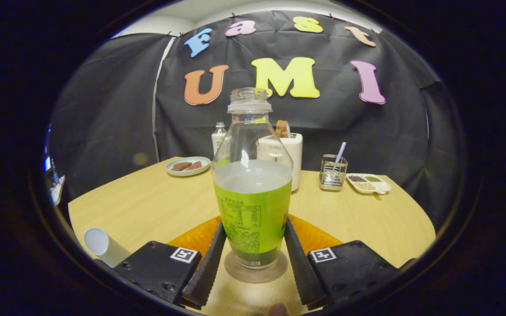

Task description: Take the bottle from table, then pour the juice into the cup, finally place the bottle on the coaster

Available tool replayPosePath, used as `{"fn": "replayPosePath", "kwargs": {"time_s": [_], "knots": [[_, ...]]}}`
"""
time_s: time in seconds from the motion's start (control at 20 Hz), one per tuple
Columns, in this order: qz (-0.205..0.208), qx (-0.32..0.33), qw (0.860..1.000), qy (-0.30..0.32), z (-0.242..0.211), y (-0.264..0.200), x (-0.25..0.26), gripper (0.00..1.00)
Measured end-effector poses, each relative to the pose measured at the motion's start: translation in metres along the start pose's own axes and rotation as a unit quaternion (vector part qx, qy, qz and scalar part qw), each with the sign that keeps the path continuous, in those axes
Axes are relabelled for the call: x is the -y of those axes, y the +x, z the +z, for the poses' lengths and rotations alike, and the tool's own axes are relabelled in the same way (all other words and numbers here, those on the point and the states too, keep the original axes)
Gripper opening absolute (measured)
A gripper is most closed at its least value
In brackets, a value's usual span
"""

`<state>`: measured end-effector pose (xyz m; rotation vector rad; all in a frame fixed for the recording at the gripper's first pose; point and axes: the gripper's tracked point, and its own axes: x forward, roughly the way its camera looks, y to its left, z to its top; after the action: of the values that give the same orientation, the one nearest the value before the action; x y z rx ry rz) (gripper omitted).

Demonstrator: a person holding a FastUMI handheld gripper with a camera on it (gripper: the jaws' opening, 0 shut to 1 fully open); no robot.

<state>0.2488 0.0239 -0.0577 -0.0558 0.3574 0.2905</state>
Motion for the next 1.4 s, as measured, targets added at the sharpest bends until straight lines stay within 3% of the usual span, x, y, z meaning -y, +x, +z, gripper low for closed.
{"fn": "replayPosePath", "kwargs": {"time_s": [0.7, 0.85, 1.1, 1.4], "knots": [[-0.003, -0.004, 1.000, 0.008, -0.022, 0.011, 0.005, 0.83], [-0.005, -0.003, 1.000, 0.013, -0.022, 0.009, 0.005, 0.86], [-0.016, 0.007, 1.000, 0.025, -0.017, 0.003, 0.006, 1.00], [-0.039, 0.034, 0.997, 0.050, -0.006, -0.020, 0.001, 1.00]]}}
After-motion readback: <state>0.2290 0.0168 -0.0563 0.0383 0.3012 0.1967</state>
